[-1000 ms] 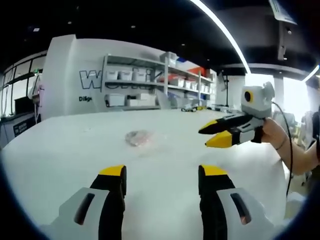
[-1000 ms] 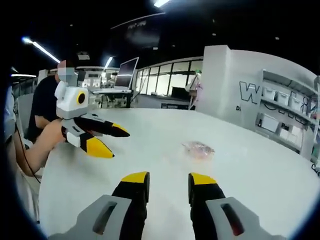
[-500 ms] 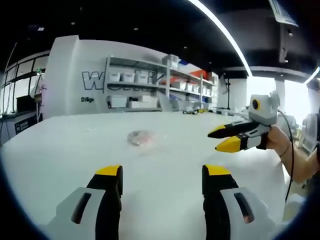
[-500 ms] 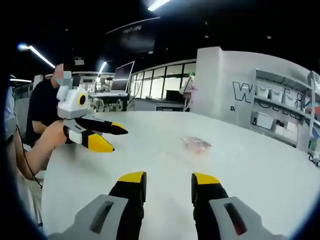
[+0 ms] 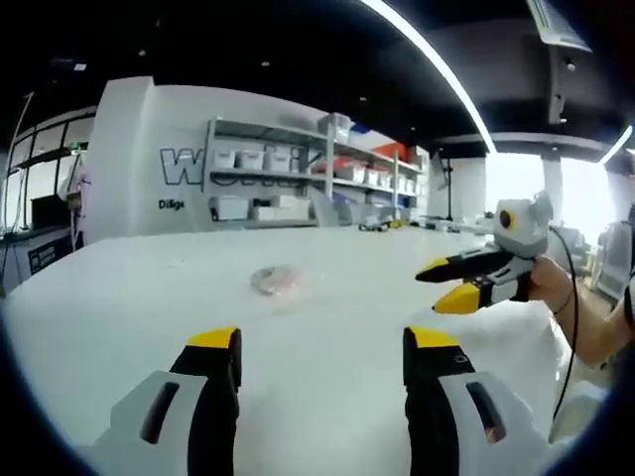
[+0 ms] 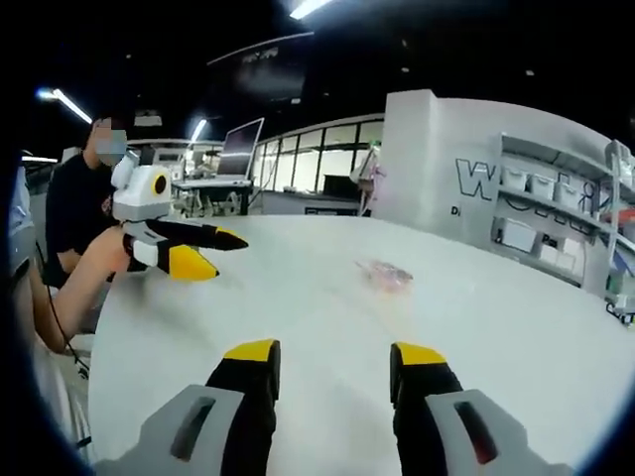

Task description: Open the resealable bag by pulling the two sides of the seal apart until the entire bag opening is separated and visibly accessible.

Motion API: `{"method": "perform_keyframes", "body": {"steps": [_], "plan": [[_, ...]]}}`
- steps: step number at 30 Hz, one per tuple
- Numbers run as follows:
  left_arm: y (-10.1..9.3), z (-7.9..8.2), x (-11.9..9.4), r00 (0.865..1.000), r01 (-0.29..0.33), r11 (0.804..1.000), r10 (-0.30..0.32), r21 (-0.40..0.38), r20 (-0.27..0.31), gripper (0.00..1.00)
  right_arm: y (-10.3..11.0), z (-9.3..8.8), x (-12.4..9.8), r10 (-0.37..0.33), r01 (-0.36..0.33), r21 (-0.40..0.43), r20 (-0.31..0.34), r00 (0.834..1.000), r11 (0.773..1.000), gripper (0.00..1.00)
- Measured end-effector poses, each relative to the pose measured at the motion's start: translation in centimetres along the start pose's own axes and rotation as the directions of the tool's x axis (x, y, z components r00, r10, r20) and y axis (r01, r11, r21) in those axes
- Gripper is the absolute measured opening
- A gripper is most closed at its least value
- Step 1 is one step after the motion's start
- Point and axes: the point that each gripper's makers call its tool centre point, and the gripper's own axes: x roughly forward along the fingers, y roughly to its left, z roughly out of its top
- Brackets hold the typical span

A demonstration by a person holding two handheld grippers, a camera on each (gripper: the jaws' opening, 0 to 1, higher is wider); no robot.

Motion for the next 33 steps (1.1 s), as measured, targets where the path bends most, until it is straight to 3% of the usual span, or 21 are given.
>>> {"method": "perform_keyframes", "body": {"steps": [8,19,23,33], "plan": [[0.2,-0.1,-0.3,1.000,-0.004,1.000,0.004,-0.012,0.002,0.67,0.0,0.2,-0.2,-0.014,0.014,0.003,0.011,1.000,1.000,0.48],[0.2,0.1,-0.6,1.000,0.003,1.000,-0.003,-0.020,0.009,0.71,-0.6,0.1,-0.8,-0.066,0.065,0.009,0.021,0.998,0.998,0.64],[0.5,0.3,-0.6,1.000,-0.021,1.000,0.021,-0.013,0.015,0.80,-0.7,-0.1,-1.0,-0.083,0.083,0.014,0.024,0.996,0.996,0.64],[0.8,0.2,-0.8,0.999,-0.042,0.999,0.042,-0.002,0.022,0.86,-0.6,0.3,-1.2,-0.094,0.094,0.014,0.041,0.995,0.995,0.65]]}}
